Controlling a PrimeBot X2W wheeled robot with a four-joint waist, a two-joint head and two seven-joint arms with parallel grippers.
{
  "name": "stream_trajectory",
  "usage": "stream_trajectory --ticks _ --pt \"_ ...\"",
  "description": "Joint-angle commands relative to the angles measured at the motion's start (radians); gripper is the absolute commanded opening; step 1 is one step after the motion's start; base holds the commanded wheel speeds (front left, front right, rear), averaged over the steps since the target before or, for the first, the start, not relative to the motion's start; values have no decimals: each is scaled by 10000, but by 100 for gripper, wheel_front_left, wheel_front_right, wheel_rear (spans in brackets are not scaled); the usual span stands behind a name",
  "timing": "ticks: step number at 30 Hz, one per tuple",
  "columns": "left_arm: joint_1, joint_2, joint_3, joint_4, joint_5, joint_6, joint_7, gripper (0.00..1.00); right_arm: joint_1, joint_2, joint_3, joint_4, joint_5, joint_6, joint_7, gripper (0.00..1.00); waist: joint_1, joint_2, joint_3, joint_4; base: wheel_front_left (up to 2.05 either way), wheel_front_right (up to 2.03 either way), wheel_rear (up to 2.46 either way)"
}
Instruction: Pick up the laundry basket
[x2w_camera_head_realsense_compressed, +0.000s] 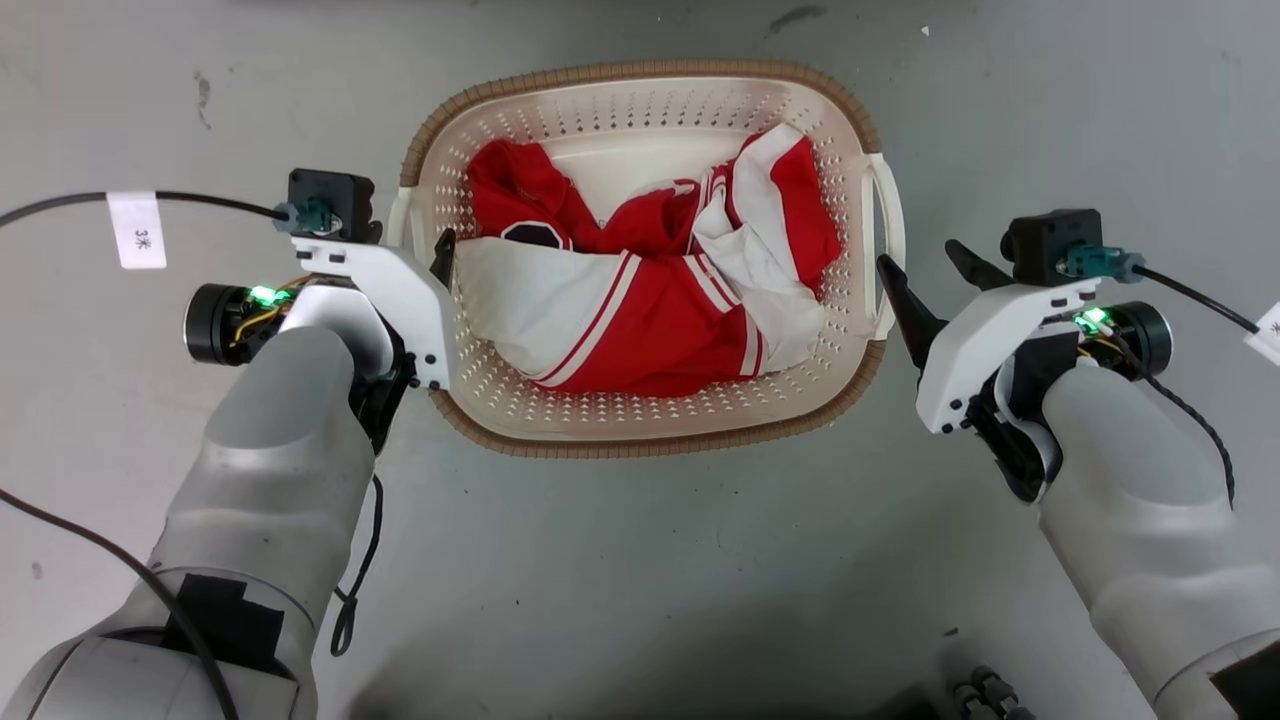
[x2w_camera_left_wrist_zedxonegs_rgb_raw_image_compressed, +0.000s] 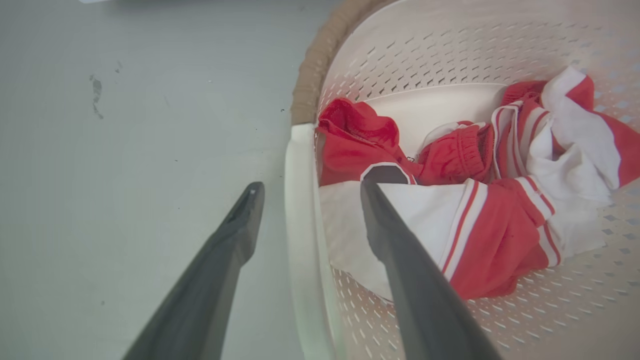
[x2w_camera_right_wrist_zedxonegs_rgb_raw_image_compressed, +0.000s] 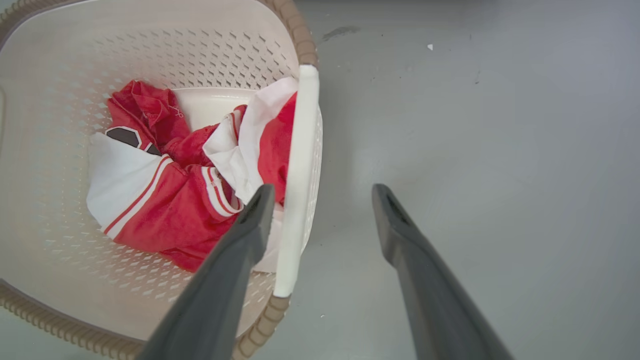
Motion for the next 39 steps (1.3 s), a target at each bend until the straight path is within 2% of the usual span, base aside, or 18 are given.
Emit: stream_trajectory --ticks 1,14,15,16,17,29,39 --pt "-172 62 -64 20 -92 -21 114 100 -285 61 133 155 95 -3 -6 100 -1 0 151 6 0 0 0" --pt "-531 199 -727 -136 -983 -23 1017 100 -1355 334 1264 1261 996 -3 108 100 -1 0 736 26 0 0 0" --pt "-537 195 -788 -169 -1061 -23 1056 100 -1407 349 1343 1311 1066 -3 177 41 -1 0 755 32 0 0 0" --pt "-548 200 -852 -196 -1135 -23 1122 16 -1455 358 1430 1342 1141 -3 222 0 -1 0 767 38 0 0 0" --pt "-547 191 -920 -217 -1218 -23 1219 0 -1496 361 1533 1374 1211 -3 284 0 -1 0 770 44 0 0 0" --pt "-340 226 -1650 -477 -2070 -13 1811 0 -1632 246 2453 1473 2013 14 484 0 -1 0 571 96 0 0 0" --pt "-32 -141 -2277 -588 -2979 -36 2781 0 -1587 176 3358 1483 2833 25 1823 0 -1 0 -439 187 0 0 0"
